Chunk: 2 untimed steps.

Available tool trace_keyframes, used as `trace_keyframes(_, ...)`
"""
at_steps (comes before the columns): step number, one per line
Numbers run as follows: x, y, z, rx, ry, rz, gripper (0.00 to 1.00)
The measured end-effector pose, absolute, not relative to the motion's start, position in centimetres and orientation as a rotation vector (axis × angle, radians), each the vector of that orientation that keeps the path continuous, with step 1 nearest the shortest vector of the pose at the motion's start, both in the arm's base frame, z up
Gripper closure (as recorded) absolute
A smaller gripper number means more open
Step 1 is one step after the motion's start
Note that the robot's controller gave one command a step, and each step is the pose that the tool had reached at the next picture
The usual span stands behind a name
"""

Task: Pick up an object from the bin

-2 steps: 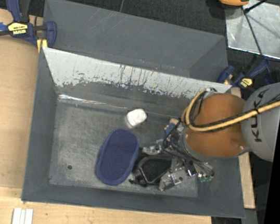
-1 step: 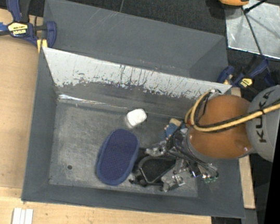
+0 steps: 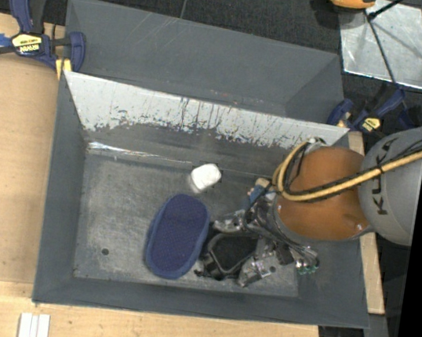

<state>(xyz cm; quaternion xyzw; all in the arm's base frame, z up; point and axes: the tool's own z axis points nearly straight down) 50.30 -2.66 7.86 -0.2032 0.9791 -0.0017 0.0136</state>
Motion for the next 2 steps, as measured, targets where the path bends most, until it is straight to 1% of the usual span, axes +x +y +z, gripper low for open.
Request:
trace_keyframes(1, 50.52, -2.63, 8.02, -0.636, 3.068, -0.002, 0.0)
trace_keyframes(2, 50.58, -2.61, 8.09, -0.634, 3.066, -0.001, 1.0)
